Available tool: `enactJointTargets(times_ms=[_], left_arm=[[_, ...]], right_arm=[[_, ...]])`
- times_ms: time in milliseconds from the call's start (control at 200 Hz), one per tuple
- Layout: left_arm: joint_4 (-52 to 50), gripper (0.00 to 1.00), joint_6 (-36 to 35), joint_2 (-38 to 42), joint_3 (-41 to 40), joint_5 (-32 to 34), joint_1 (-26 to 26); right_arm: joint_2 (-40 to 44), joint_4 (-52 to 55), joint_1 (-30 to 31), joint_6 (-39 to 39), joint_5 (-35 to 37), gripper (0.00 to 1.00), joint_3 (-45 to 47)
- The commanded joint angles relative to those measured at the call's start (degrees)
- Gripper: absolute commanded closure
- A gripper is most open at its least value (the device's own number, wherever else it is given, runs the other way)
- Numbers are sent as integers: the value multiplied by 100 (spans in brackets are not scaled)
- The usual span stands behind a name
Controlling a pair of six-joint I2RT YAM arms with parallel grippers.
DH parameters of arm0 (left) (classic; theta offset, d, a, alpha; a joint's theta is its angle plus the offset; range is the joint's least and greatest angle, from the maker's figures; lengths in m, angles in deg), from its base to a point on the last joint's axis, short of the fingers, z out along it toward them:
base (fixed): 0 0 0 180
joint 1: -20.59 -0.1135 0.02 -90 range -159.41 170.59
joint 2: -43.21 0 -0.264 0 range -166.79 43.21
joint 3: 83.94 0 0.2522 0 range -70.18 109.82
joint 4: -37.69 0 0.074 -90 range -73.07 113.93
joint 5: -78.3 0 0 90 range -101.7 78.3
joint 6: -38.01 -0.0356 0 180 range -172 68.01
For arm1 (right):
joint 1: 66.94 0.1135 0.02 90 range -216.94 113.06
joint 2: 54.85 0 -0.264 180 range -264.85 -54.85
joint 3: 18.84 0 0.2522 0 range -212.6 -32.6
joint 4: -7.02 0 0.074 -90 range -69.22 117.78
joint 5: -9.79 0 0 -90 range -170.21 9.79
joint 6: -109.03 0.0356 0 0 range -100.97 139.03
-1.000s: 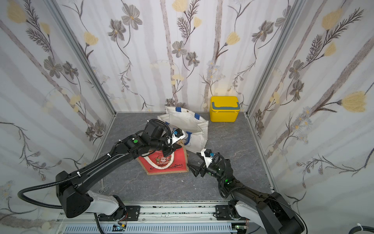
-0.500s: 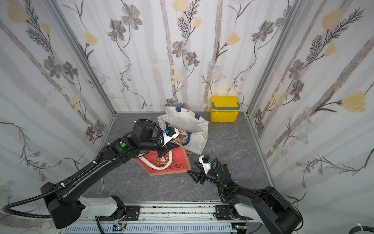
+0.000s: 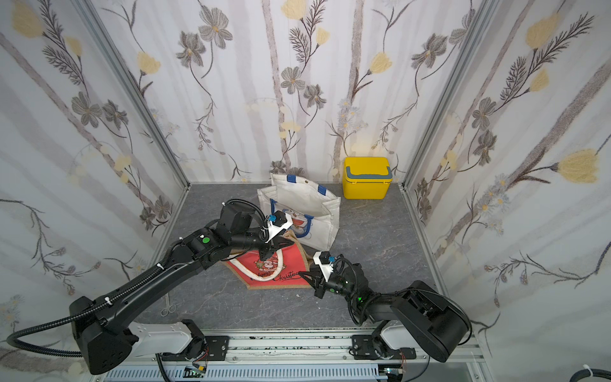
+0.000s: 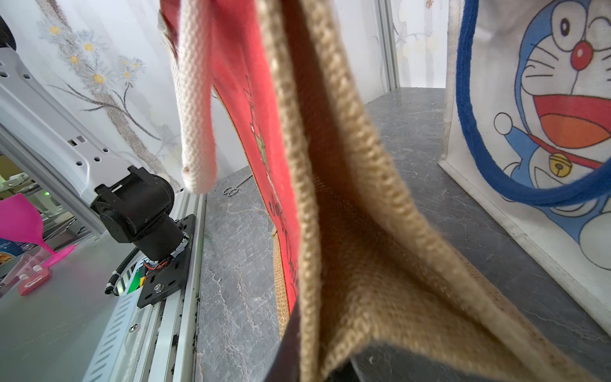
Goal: Put away the canvas bag
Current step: Press the canvas bag at the center of the board.
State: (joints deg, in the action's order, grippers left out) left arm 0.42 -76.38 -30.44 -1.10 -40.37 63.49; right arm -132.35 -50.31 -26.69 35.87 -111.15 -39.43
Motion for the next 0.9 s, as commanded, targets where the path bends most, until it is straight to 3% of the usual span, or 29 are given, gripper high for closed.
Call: enactJointTargets(times_ms=[0,95,210,405,425,450,465,550,610,759,894], left_arm=[[250,100,-128,-47,-42,-34,-15],[250,100,-146,-47,-44,-25,-35],[276,100,-155,10,-47,1,-86],[169,100,-186,26,-47,29,-118],[163,100,-194,26,-53,27,-123],[147,100,-203,26,-58,3,-121],[134,100,-218,28,-48,-31,-119],[67,100,-291,32,-42,-220,-132],[45,100,-287,0,-17,-288,-132],[22,100,-286,-99,26,-452,-132],[77,100,-242,-203,89,-652,-130]], right_arm=[[112,-265,35,-58,78,100,28],[233,-102,44,-118,222,100,66],[469,172,44,-187,464,59,120],[1663,1257,44,-267,1288,31,329],[1887,1442,44,-262,1426,23,346],[2138,1747,44,-214,1613,5,346],[2292,1950,40,-168,1779,0,334],[2990,3222,36,-28,2702,0,116],[3328,3654,10,-344,2769,0,29],[3715,2908,-8,-710,2672,1,330],[3322,2874,-43,-805,2313,0,-65]])
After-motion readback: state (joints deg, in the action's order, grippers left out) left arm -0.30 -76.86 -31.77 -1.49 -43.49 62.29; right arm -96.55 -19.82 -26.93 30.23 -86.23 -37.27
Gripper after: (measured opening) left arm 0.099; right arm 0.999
